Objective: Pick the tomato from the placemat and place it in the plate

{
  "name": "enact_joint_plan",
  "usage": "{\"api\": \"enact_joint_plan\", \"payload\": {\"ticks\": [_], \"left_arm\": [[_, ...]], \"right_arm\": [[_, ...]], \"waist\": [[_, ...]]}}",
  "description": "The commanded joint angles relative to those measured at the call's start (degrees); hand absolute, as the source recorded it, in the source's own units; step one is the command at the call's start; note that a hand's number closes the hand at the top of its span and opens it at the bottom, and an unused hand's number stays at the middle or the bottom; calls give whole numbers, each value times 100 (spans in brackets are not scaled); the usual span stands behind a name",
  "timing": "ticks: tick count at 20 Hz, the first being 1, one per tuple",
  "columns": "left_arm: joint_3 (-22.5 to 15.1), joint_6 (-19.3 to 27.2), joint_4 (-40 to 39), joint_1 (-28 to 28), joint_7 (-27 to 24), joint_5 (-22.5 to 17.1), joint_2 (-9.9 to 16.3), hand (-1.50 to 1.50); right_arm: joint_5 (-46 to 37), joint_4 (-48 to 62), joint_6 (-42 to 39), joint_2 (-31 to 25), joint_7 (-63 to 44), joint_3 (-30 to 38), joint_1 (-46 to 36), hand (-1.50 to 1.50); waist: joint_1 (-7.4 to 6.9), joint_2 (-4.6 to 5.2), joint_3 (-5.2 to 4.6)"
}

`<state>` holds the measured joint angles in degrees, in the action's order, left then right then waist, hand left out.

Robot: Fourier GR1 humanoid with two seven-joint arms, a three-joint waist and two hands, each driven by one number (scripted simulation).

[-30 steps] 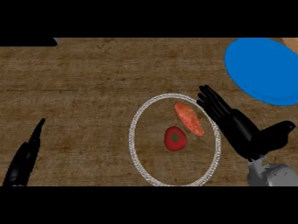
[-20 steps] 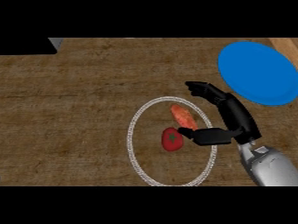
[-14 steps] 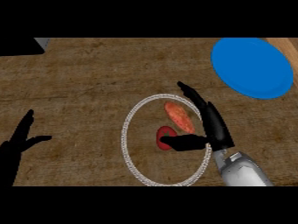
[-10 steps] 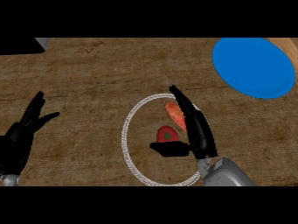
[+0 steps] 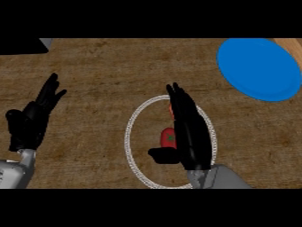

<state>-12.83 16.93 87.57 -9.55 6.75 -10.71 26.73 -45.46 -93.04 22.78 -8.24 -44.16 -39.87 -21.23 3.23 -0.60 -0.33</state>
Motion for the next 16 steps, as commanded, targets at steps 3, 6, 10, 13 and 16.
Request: {"api": "enact_joint_plan", "payload": {"ticks": [3,6,10,13,16], "left_arm": [[68,-214,-386,-280,-162,-73,-118,0],[78,-310,-639,-301,-445,-27,-227,0],[87,-295,-701,-524,-279,51,-301,0],[-15,-259,-412,-519,-31,145,-376,0],[98,-371,-968,-617,-490,232,-474,0]], "right_arm": [[54,-942,-2157,-123,-2012,-55,-181,-150],[73,-1163,-2893,185,-2860,-57,-452,-150],[548,-1353,-3637,268,-3235,321,-555,-150],[847,-1418,-3796,121,-3080,790,-487,-150],[696,-740,-3609,342,-2784,740,-506,-150]], "waist": [[-68,9,9],[-186,30,15],[-246,40,23],[-282,39,30],[-284,68,27]]}}
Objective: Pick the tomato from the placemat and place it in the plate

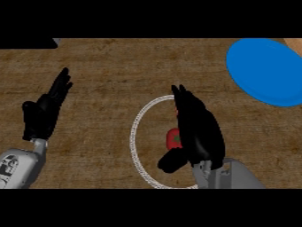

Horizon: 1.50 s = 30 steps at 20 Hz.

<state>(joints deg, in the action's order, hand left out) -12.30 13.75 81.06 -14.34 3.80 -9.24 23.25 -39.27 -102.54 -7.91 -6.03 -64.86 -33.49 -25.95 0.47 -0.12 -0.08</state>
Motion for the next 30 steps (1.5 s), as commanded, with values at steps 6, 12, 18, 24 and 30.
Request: {"api": "enact_joint_plan", "payload": {"ticks": [6,12,18,24,30], "left_arm": [[120,-185,-86,-204,165,81,-42,0],[140,-162,120,-89,262,209,-226,0],[351,-334,-459,-109,-256,458,-365,0],[292,-273,-75,-131,151,736,-726,0],[497,-430,524,130,419,904,-608,0]], "right_arm": [[129,798,-800,221,-554,287,26,-150],[-65,994,-842,309,-311,227,433,-150],[-273,2000,-575,472,465,593,330,-150],[-344,2201,-475,595,496,625,415,-150],[-1067,2353,25,474,1243,475,753,150]], "waist": [[-62,16,5],[-51,2,8],[-51,21,6],[-52,14,8],[-71,5,10]]}}
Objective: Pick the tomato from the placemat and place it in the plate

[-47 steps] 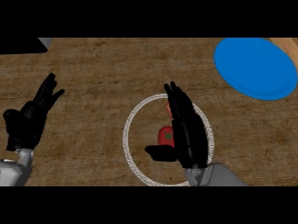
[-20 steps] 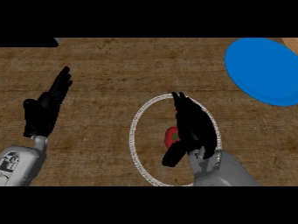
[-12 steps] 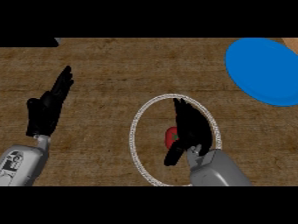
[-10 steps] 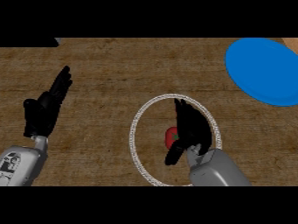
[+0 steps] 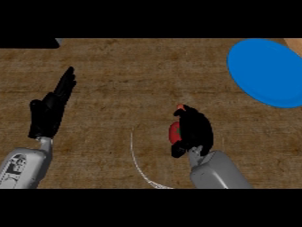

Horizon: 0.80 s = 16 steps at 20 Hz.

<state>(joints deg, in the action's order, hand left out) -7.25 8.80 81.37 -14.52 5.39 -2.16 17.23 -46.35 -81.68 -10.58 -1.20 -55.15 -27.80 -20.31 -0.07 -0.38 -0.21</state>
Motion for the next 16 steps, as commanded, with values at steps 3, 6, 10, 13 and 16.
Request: {"api": "enact_joint_plan", "payload": {"ticks": [3,6,10,13,16], "left_arm": [[495,-406,-1008,-389,-641,-42,-56,0],[255,-262,13,211,-163,151,-217,0],[380,-218,29,-240,297,136,-166,0],[433,-255,22,170,-50,113,-63,0],[556,-118,-37,186,2,130,-41,0]], "right_arm": [[-434,-140,22,-107,206,-105,332,150],[-521,302,364,-131,643,106,287,150],[-164,-79,198,-1105,1384,779,423,150],[374,-146,-17,-2604,2300,1772,867,150],[668,252,20,-3475,2983,2609,874,150]], "waist": [[45,43,18],[-3,37,21],[52,35,25],[321,20,42],[448,67,70]]}}
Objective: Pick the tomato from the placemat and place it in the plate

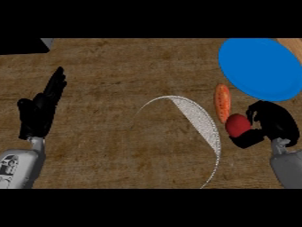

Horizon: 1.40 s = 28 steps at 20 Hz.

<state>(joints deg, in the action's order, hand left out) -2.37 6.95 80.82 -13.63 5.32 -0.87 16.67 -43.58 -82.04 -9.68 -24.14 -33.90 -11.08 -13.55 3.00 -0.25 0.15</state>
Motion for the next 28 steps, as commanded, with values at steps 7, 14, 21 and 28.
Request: {"api": "enact_joint_plan", "payload": {"ticks": [7,14,21,28], "left_arm": [[-12,33,100,125,5,-42,-102,0],[-186,-89,18,-111,-86,60,-165,0],[-194,-142,-92,-264,-125,181,-206,0],[-390,-22,-30,-251,-11,329,-505,0]], "right_arm": [[1277,1109,776,-2475,3521,2649,131,150],[2227,2536,647,-2995,6131,3561,-346,150],[2148,4335,-26,-3110,6956,3245,-1661,150],[1511,5339,197,-2459,6685,2624,-2997,150]], "waist": [[-20,30,44],[-340,87,22],[-496,80,-4],[-591,108,-2]]}}
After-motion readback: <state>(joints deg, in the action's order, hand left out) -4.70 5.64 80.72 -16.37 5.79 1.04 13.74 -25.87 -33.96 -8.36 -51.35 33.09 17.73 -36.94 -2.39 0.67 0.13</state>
